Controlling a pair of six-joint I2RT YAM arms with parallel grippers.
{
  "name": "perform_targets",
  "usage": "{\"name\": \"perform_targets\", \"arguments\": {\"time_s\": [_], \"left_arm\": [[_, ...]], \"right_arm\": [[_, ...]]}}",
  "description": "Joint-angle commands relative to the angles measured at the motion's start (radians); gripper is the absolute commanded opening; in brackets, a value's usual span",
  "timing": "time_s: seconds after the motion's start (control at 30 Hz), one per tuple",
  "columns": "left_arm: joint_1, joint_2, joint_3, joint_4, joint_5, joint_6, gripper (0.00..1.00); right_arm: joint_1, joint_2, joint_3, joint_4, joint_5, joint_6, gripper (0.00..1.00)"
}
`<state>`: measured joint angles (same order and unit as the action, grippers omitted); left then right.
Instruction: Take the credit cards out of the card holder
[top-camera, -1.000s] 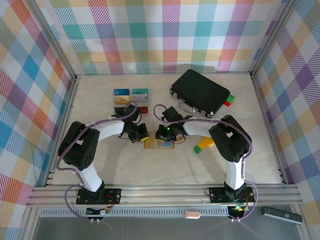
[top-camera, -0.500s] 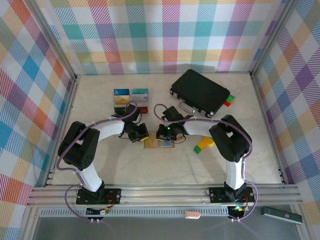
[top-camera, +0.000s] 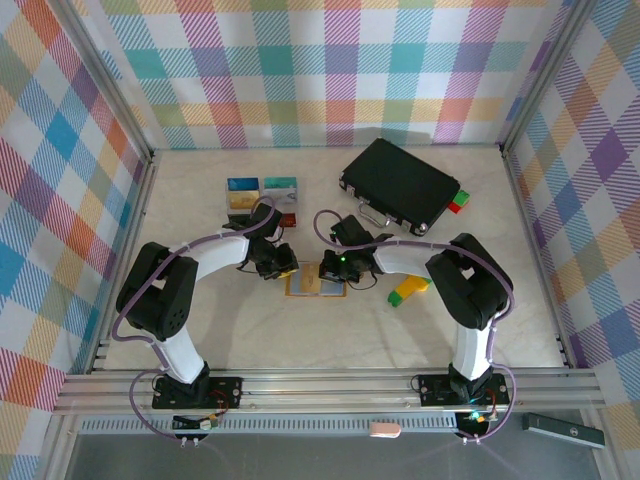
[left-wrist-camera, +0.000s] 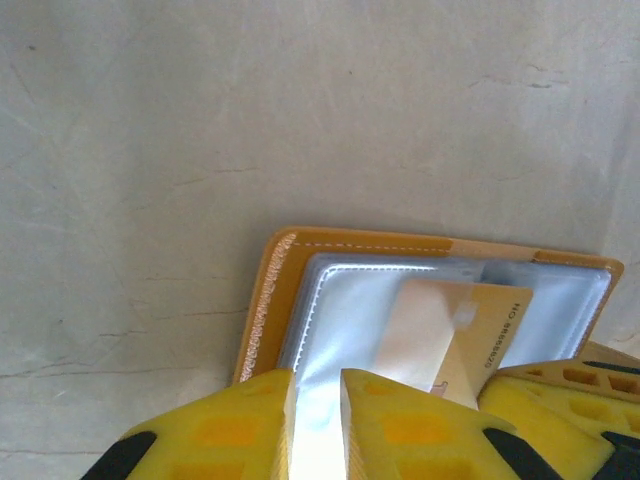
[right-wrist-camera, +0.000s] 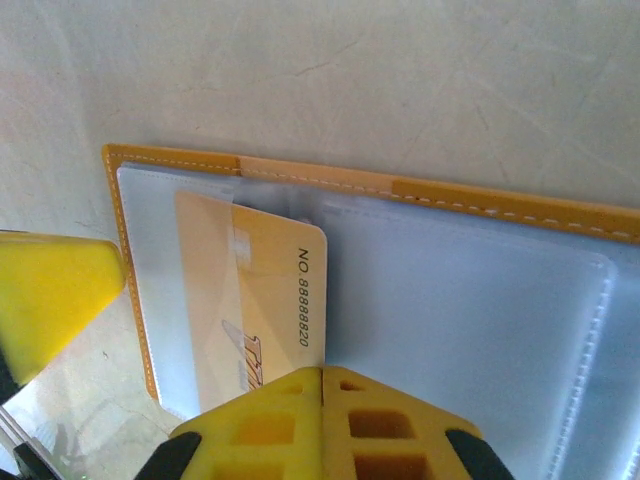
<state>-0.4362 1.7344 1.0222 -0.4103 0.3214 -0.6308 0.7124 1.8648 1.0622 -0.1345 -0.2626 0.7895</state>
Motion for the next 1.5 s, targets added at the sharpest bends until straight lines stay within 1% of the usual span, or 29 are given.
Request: {"name": "perform_targets", "arguments": {"time_s": [0.0,0.1,0.2,0.37,0.43,0.53,0.9,1.13,1.33,1.37,1.4,1.47], "left_arm": [[0.0,-0.035,0.021,-0.005,0.042,0.017,0.18],[-0.011,-0.01,0.024,0.008,0.075,0.014,0.16],[-0.02,0.036,0.029,0.006,0.081,0.011,0.13],[-0.02,0.07,0.029,-0.022,0.02,0.015,0.1],[-0.019,0.08,0.025,-0.026,0.007,0.018,0.1],[-0.019,0.085,0.018,-0.026,0.002,0.016,0.08],[-0.019,0.083,0.009,-0.027,-0.01,0.016,0.07],[-0.02,0.09,0.0,-0.019,-0.011,0.013,0.05],[-0.019,0.092,-0.004,-0.022,-0.018,0.012,0.05],[-0.02,0.09,-0.003,-0.022,-0.019,0.011,0.05],[-0.019,0.089,-0.005,-0.022,-0.023,0.011,0.05],[-0.019,0.087,-0.004,-0.026,-0.03,0.011,0.05]], "right_arm": [[-0.006,-0.021,-0.001,0.022,-0.015,-0.001,0.04],[-0.009,-0.013,-0.002,0.035,-0.033,0.009,0.04],[-0.016,-0.011,-0.013,0.066,-0.059,0.024,0.04],[-0.024,-0.025,-0.05,0.179,-0.15,0.028,0.08],[-0.024,-0.026,-0.063,0.233,-0.196,0.031,0.1],[-0.025,-0.011,-0.067,0.273,-0.228,0.048,0.13],[-0.026,0.031,-0.067,0.299,-0.226,0.093,0.15],[-0.029,0.067,-0.061,0.324,-0.241,0.163,0.15],[-0.034,0.086,-0.054,0.304,-0.24,0.203,0.16],[-0.035,0.087,-0.056,0.304,-0.24,0.205,0.16],[-0.034,0.084,-0.057,0.302,-0.239,0.201,0.13],[-0.034,0.074,-0.062,0.296,-0.228,0.198,0.11]]}}
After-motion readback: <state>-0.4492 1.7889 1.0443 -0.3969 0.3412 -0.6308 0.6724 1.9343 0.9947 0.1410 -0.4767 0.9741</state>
